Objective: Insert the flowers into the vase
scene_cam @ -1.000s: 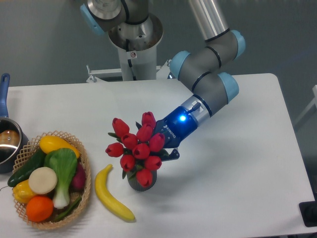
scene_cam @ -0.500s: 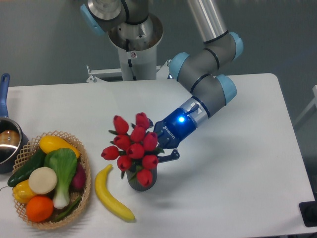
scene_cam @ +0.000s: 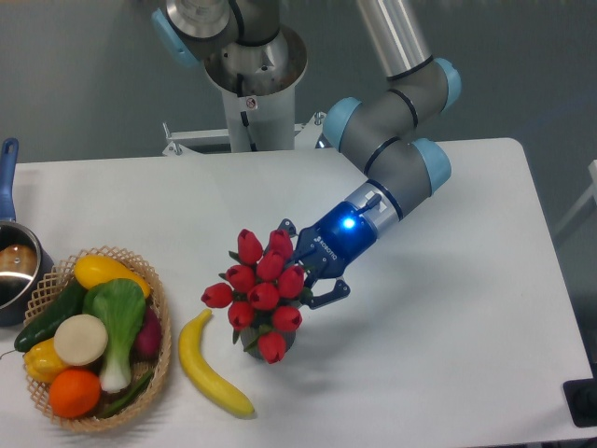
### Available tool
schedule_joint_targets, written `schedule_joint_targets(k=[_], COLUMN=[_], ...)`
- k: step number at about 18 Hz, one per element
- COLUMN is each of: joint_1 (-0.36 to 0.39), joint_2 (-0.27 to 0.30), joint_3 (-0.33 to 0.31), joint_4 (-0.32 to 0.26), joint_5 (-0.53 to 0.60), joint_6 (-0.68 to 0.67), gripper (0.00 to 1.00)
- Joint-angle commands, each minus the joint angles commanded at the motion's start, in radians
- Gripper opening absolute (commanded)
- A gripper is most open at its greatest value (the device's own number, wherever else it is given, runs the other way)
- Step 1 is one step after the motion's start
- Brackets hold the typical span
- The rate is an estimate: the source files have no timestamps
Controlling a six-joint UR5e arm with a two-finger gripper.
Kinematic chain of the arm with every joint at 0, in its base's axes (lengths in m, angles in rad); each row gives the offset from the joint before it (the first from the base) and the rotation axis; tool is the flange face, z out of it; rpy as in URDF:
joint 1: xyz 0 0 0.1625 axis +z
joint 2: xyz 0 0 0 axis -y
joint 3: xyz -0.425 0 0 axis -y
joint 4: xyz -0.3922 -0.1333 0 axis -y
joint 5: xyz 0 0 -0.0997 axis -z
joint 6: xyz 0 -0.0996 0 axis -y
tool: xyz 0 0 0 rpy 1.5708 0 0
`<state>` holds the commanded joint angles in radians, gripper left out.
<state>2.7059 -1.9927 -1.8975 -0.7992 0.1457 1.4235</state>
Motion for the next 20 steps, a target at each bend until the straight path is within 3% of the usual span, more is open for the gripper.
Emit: schedule_joint_targets(k=[4, 14, 17, 20], joint_1=[0.012, 0.048, 0.081, 0.097], joint_2=[0.011, 0.103, 0.159, 0.216], joint_3=[-0.009, -0.049, -0.081, -0.069], joint_4=[0.000, 0.003, 0.003, 0.002], joint_5=[0.002, 0.017, 0.223, 0.411], joint_6=[0.000, 0.003, 0.020, 0.020], gripper=[1.00, 1.00, 1.00, 1.00])
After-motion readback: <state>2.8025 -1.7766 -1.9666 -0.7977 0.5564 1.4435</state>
